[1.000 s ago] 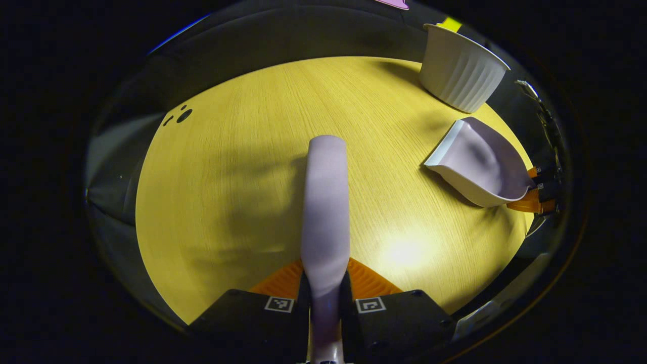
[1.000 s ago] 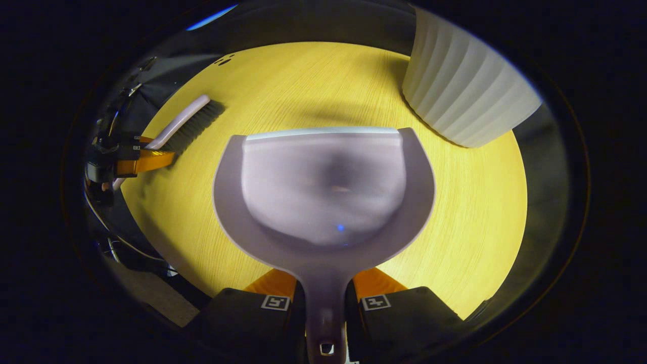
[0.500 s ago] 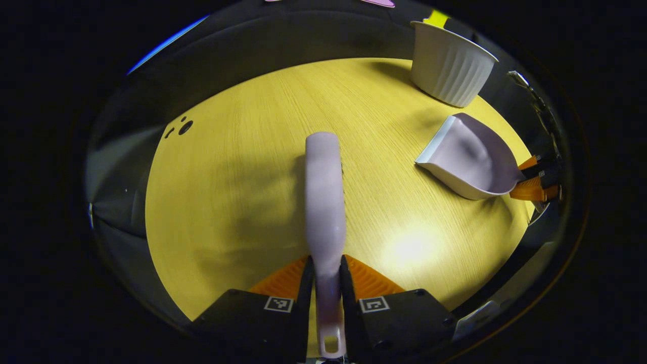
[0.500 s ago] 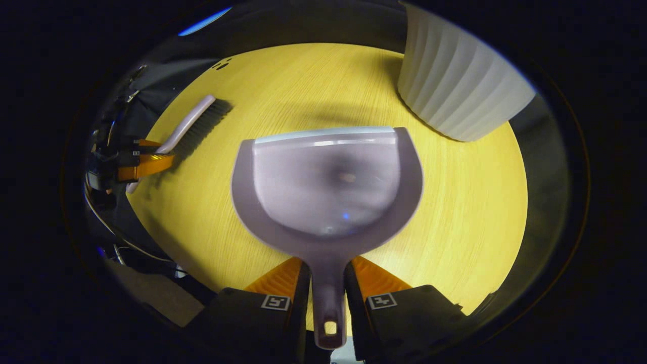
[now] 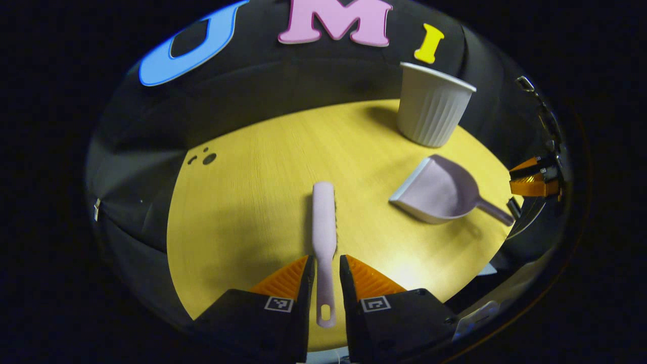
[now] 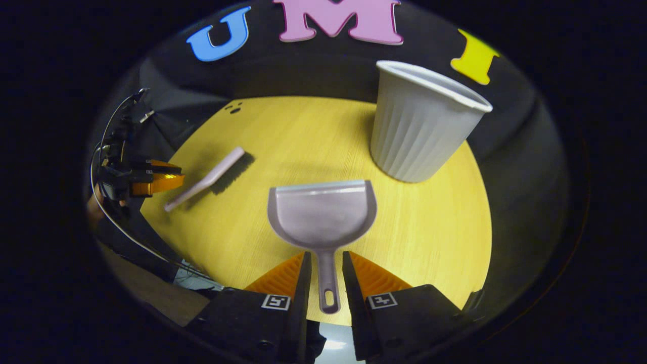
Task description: Pick up the small broom and dustpan from the desktop, sweep the trash into the dustpan with the broom, and then empty the trash into the garbage bin.
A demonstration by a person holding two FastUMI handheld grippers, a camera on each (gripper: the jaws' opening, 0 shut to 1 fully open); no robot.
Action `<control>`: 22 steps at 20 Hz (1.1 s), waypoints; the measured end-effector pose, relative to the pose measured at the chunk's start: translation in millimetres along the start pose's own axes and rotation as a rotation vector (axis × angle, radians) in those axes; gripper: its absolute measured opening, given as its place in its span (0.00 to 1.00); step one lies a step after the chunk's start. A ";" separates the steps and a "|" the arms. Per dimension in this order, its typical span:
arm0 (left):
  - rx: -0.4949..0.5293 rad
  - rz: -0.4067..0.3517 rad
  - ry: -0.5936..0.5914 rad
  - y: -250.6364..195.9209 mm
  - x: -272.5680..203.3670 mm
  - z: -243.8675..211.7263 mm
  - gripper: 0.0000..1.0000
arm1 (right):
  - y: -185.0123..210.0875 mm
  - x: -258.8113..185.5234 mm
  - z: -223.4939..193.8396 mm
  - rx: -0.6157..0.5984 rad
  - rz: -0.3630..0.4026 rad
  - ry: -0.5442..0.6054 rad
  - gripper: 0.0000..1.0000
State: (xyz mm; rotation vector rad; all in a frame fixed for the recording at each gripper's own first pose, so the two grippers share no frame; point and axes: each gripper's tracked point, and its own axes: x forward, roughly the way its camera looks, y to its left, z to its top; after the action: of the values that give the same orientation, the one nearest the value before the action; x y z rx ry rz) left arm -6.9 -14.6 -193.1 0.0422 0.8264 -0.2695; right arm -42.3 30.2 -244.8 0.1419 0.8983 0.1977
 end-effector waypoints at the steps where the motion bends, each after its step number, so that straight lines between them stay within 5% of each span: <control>1: -0.013 -0.009 -0.059 -4.7 -8.7 15.4 0.34 | 0.4 -10.7 15.3 0.023 -0.020 -0.069 0.41; 6: -0.033 -0.020 -0.377 -28.2 -56.8 100.9 0.35 | -26.2 -68.5 95.5 0.137 -0.087 -0.413 0.41; 10: -0.040 0.030 -0.550 -46.1 -96.0 143.2 0.35 | -45.7 -96.8 120.4 0.098 -0.103 -0.552 0.41; 12: -0.049 0.062 -0.592 -52.3 -110.7 151.3 0.42 | -49.3 -110.9 130.8 0.075 -0.082 -0.596 0.47; 13: -0.056 0.070 -0.608 -55.0 -117.9 155.0 0.43 | -51.6 -117.4 133.2 0.063 -0.073 -0.615 0.60; 18: -0.086 0.099 -0.674 -72.2 -143.0 165.9 0.67 | -50.6 -132.0 132.0 0.022 -0.019 -0.689 0.71; 22: -0.075 0.127 -0.684 -79.9 -153.0 169.3 0.76 | -46.0 -140.2 130.2 0.005 0.006 -0.703 0.85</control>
State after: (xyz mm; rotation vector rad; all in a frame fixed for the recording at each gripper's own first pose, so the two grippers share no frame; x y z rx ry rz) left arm -3.9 -82.0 39.1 -0.0660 0.1513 -0.1168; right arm -19.8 -52.0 -67.4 0.2019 0.1986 0.1359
